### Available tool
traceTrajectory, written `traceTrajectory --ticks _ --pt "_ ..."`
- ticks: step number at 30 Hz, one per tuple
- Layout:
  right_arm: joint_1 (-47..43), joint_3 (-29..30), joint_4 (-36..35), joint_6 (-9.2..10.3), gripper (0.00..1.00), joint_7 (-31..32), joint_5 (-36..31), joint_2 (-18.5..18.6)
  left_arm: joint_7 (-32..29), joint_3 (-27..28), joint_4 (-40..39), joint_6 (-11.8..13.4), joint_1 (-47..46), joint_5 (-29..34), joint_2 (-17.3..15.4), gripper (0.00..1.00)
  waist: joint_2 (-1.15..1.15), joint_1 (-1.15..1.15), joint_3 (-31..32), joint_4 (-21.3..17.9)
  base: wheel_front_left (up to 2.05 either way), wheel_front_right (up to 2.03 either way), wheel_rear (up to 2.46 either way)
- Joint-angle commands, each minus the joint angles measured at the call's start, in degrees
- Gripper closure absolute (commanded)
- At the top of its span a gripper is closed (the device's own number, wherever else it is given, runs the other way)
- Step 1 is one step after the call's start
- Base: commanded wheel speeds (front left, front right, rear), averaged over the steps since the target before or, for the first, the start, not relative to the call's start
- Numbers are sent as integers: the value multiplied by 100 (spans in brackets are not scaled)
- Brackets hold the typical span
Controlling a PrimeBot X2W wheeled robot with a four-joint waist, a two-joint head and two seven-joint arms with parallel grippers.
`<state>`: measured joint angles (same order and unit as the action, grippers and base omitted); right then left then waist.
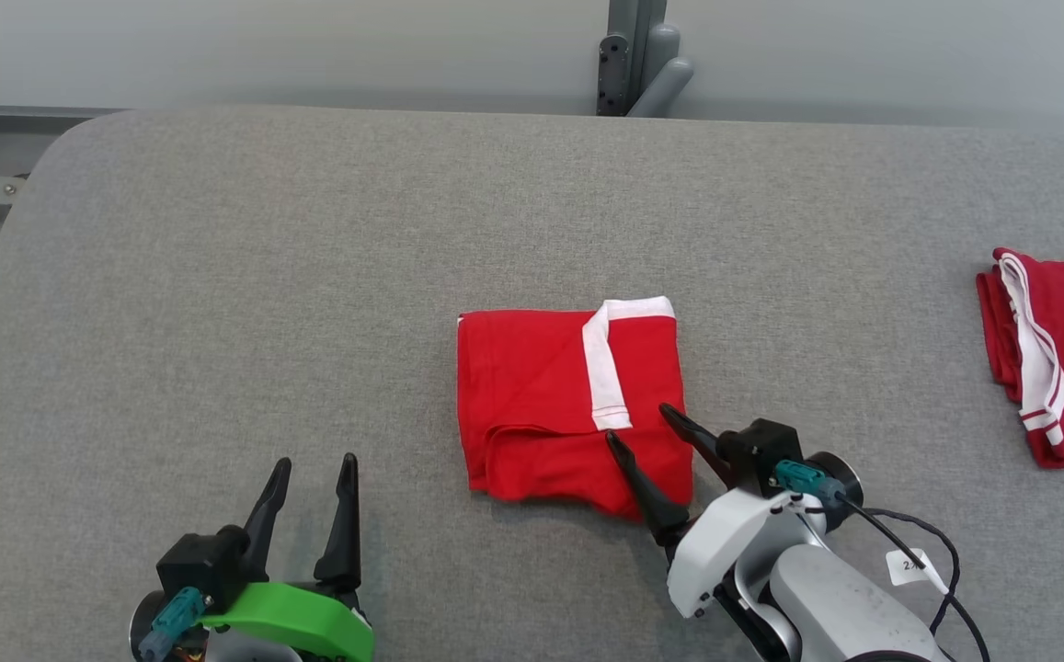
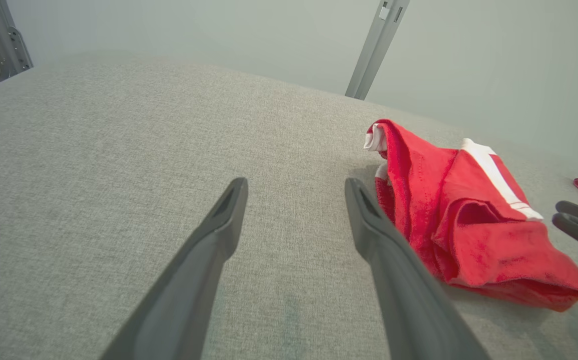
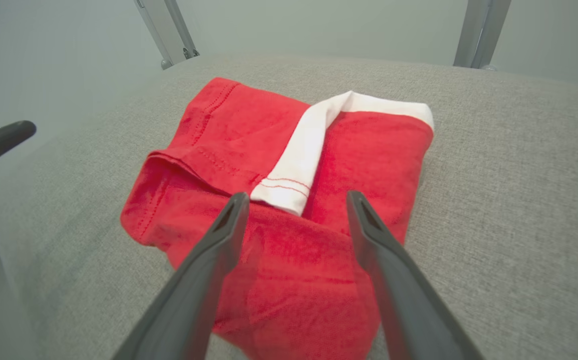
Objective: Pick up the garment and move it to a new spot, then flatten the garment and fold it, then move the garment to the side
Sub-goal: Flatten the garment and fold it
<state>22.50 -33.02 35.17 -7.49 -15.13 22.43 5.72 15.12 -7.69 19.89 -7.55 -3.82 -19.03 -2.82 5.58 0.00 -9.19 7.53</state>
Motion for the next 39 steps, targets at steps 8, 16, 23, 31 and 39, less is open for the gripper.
traceTrajectory --ticks 8,16,23,31,39 --pt "97 139 240 3 0 4 6 -77 -3 -34 19 12 -15 -47 -18 0 0 0 -107 190 0 0 0" --pt "146 90 336 2 33 4 63 -116 -3 -26 39 12 1 -76 -18 0 0 0 -118 230 0 0 0" --pt "195 -20 373 3 67 4 259 -121 -3 -48 68 12 13 -104 -18 0 0 0 -106 223 0 0 0" --pt "358 -40 355 2 100 4 518 -90 -4 -64 100 12 -32 -140 -18 0 0 0 -120 244 0 0 0" --pt "539 -82 223 3 100 4 600 -47 -4 -81 104 12 -25 -139 -18 0 0 0 -76 288 0 0 0"
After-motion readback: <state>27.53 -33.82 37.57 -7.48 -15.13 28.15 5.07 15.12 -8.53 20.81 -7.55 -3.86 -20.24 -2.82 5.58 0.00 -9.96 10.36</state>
